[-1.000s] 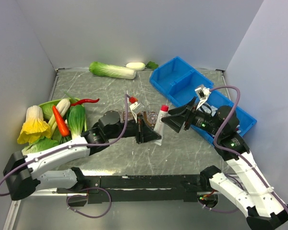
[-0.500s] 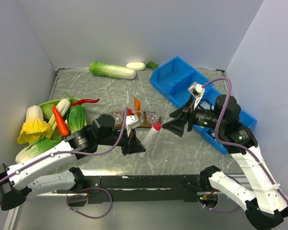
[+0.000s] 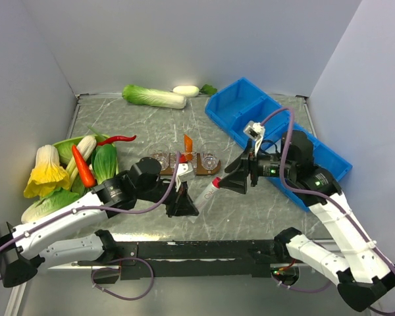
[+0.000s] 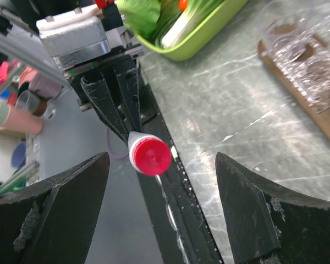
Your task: Prepare toiletry sets of a toothbrush and toothpaste on the tray
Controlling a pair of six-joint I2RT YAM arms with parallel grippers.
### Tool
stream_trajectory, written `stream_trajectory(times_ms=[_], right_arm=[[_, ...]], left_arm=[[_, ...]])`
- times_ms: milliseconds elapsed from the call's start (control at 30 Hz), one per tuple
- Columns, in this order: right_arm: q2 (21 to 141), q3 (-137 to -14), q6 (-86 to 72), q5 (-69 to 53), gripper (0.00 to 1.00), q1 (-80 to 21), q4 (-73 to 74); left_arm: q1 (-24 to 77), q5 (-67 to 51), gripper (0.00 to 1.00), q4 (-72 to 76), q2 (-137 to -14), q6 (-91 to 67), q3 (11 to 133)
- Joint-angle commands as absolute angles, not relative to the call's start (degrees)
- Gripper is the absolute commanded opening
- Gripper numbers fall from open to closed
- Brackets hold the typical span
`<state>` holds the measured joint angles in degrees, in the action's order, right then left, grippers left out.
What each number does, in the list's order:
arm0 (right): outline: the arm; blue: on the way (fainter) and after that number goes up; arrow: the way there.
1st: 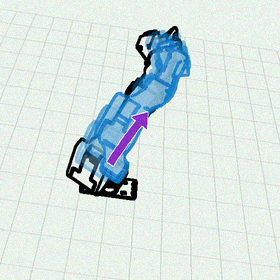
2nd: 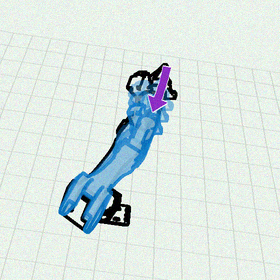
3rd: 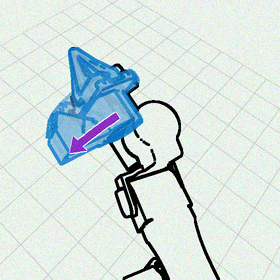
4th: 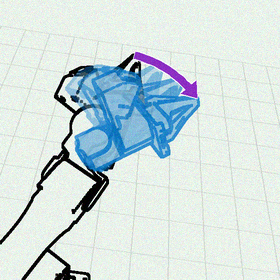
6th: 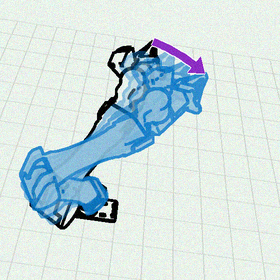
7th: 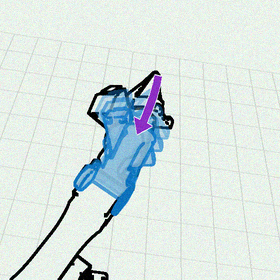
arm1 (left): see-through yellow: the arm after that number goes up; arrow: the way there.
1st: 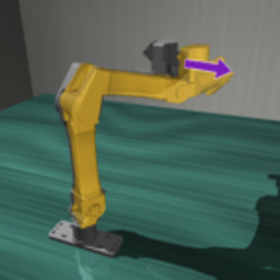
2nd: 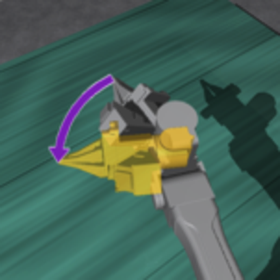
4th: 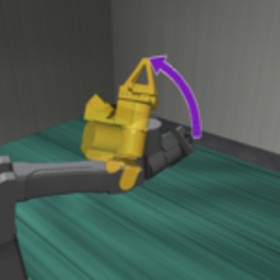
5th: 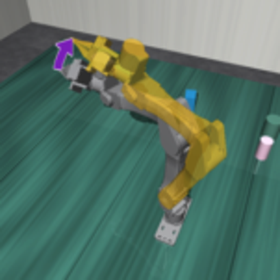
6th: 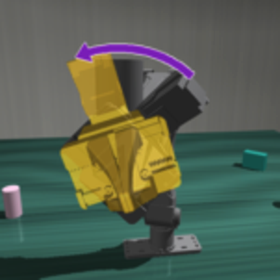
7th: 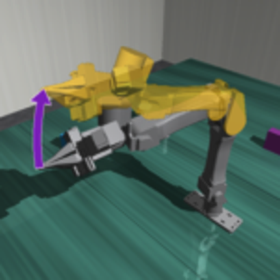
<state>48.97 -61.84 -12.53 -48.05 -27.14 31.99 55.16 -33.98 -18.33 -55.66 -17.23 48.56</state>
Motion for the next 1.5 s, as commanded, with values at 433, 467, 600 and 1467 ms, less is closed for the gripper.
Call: stream_trajectory(times_ms=[433, 467, 600, 1467], right_arm=[[51.15, -56.26, -13.97, -53.35, 0.68, -31.46, 24.88], [51.33, -55.99, -13.97, -53.52, 0.67, -31.64, 24.7], [52.21, -55.02, -14.15, -53.53, 0.61, -31.9, 23.91], [41.57, -43.42, -28.73, -41.39, 0.0, -31.99, -9.12]], left_arm=[[55.11, -36.56, 0.01, -11.87, -58.01, -17.58, 49.57], [55.11, -36.65, 0.01, -11.52, -58.27, -17.67, 49.48], [55.11, -36.91, 0.01, -12.13, -59.5, -17.23, 50.36], [49.66, -18.55, 0.99, 12.91, -48.7, -39.63, 38.5]])
